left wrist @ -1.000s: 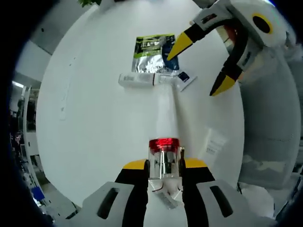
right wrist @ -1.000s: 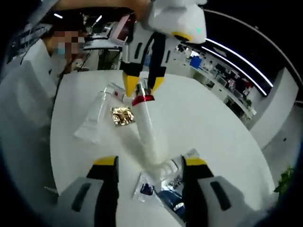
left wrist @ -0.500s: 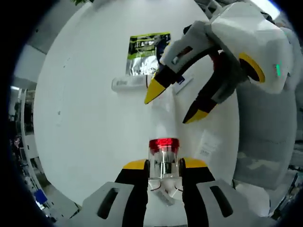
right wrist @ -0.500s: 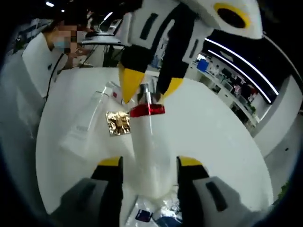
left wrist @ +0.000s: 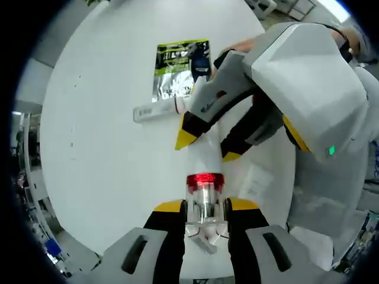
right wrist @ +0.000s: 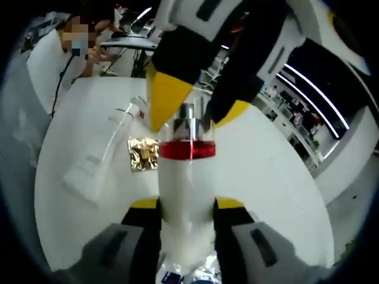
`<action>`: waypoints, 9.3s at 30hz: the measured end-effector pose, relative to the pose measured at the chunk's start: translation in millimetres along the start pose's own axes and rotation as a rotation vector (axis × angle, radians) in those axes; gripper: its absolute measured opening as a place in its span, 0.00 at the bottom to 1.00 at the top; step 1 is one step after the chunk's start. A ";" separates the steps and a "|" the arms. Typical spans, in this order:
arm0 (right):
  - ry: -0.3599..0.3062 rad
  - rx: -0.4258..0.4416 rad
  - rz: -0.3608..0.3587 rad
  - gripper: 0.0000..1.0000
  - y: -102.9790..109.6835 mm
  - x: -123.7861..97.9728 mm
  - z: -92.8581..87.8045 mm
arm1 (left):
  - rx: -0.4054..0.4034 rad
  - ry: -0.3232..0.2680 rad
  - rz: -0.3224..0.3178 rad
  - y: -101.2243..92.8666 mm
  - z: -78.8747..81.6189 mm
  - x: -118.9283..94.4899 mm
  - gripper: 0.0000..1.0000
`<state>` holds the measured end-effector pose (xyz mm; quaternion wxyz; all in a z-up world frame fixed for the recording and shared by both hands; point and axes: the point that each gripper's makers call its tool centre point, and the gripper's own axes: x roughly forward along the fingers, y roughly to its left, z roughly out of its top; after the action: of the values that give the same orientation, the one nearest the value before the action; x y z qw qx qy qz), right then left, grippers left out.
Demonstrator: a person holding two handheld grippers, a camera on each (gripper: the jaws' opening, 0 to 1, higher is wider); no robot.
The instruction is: Arrange the skincare products in the storage area until every visible bottle or jar stands upright without overlapping.
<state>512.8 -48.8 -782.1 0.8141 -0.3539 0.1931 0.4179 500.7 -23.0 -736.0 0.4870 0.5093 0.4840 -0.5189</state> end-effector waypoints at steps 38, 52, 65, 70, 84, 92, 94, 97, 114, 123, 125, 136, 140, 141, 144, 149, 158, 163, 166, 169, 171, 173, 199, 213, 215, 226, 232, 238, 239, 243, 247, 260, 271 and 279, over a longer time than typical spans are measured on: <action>-0.280 0.343 0.037 0.30 -20.6 -80.6 0.3 | 0.000 -0.589 -0.017 -9.3 76.6 -70.7 0.42; -0.329 0.461 0.010 0.31 -26.0 -115.2 -16.1 | -0.136 -0.974 -0.093 -25.1 119.3 -85.5 0.45; -0.373 0.583 0.021 0.31 -22.0 -132.4 -24.5 | -0.261 -1.211 -0.084 -14.7 146.9 -99.8 0.35; -0.390 0.619 0.029 0.31 -20.1 -135.6 -27.2 | -0.279 -1.247 -0.107 -22.5 158.5 -98.8 0.26; -0.340 0.626 0.052 0.32 -9.2 -136.3 -43.7 | -0.268 -1.257 -0.075 -40.5 178.1 -88.8 0.24; -0.264 0.579 0.047 0.31 -4.6 -129.8 -60.1 | -0.219 -1.199 -0.033 -49.2 187.1 -75.8 0.23; -0.253 0.575 0.050 0.31 -3.1 -129.1 -62.8 | -0.216 -1.190 -0.030 -50.4 188.0 -73.3 0.23; -0.230 0.565 0.053 0.31 -0.1 -126.8 -69.4 | -0.208 -1.172 -0.022 -54.1 190.3 -67.8 0.23; -0.193 0.530 0.075 0.31 3.8 -123.0 -86.4 | -0.175 -1.142 0.027 -64.8 195.9 -55.5 0.23; -0.183 0.471 0.067 0.31 6.5 -121.8 -84.8 | -0.123 -1.138 0.071 -72.5 190.1 -55.5 0.24; -0.185 0.478 0.069 0.32 5.6 -121.4 -85.4 | -0.126 -1.141 0.066 -67.8 188.1 -54.5 0.24; -0.191 0.471 0.090 0.32 5.9 -121.0 -84.1 | -0.099 -1.123 0.081 -57.3 190.3 -48.2 0.35; -0.199 0.481 0.089 0.33 5.6 -121.0 -83.2 | -0.116 -1.127 0.093 -55.8 187.7 -47.8 0.39; -0.202 0.479 0.088 0.34 5.7 -121.1 -82.9 | -0.124 -1.129 0.092 -56.3 186.4 -48.2 0.40; -0.213 0.484 0.085 0.35 5.1 -122.3 -81.9 | -0.135 -1.128 0.100 -58.5 182.8 -49.9 0.42; -0.201 0.491 0.073 0.41 -1.5 -127.8 -81.1 | -0.150 -1.121 0.121 -61.9 175.3 -50.8 0.44; -0.149 0.522 0.083 0.59 5.3 -143.6 -79.5 | -0.250 -1.088 0.172 -64.4 147.7 -49.1 0.52; -0.120 0.505 0.067 0.72 5.9 -155.5 -74.2 | -0.314 -1.086 0.224 -63.3 128.3 -50.6 0.60; -0.113 0.482 0.047 0.77 3.2 -163.1 -69.4 | -0.358 -1.082 0.249 -66.6 118.6 -52.3 0.65; -0.104 0.494 0.037 0.84 2.0 -168.8 -65.8 | -0.402 -1.100 0.248 -70.9 110.6 -55.6 0.67; -0.102 0.504 0.035 0.85 2.9 -172.4 -62.7 | -0.435 -1.096 0.230 -74.5 104.2 -54.2 0.71; -0.105 0.500 0.028 0.86 4.3 -176.3 -58.1 | -0.427 -1.076 0.266 -76.8 96.7 -53.6 0.76; -0.096 0.440 0.018 1.00 15.1 -201.9 -46.0 | -0.638 -1.014 0.452 -89.2 3.9 -62.1 0.97; -0.089 0.466 0.028 1.00 16.3 -209.7 -48.0 | -0.663 -0.936 0.489 -98.4 -27.6 -51.8 0.97; -0.092 0.476 0.030 1.00 16.0 -208.4 -47.4 | -0.656 -0.910 0.480 -99.4 -31.9 -47.0 0.97; -0.078 0.511 0.021 1.00 16.4 -205.3 -42.8 | -0.599 -0.810 0.444 -105.2 -49.8 -24.2 0.97; -0.056 0.525 -0.020 1.00 13.0 -205.2 -43.6 | -0.467 -0.699 0.368 -110.1 -58.0 -4.2 0.97; -0.004 0.544 -0.024 1.00 20.5 -207.2 -48.3 | -0.317 -0.615 0.305 -106.6 -60.7 10.8 0.97; -0.008 0.546 -0.039 1.00 22.6 -207.1 -45.9 | -0.280 -0.602 0.284 -107.2 -59.9 14.4 0.97; 0.007 0.555 -0.051 1.00 27.4 -209.8 -44.3 | -0.218 -0.538 0.261 -98.8 -64.3 25.8 0.96; 0.012 0.563 -0.072 1.00 27.1 -215.2 -41.0 | -0.177 -0.518 0.233 -87.8 -65.0 33.5 0.93; 0.050 0.620 -0.110 1.00 24.7 -216.5 -43.6 | 0.022 -0.408 0.071 -83.1 -67.8 61.9 0.66; 0.046 0.667 -0.121 1.00 30.7 -210.1 -38.0 | 0.140 -0.387 0.094 -72.8 -67.8 73.1 0.40; 0.066 0.682 -0.137 1.00 36.3 -211.0 -38.3 | 0.191 -0.344 0.005 -85.1 -67.9 87.7 0.38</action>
<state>360.9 -177.3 -694.3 0.9050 -0.0868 0.3236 0.2621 419.0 48.5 -824.0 0.5135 0.4582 0.3410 -0.6404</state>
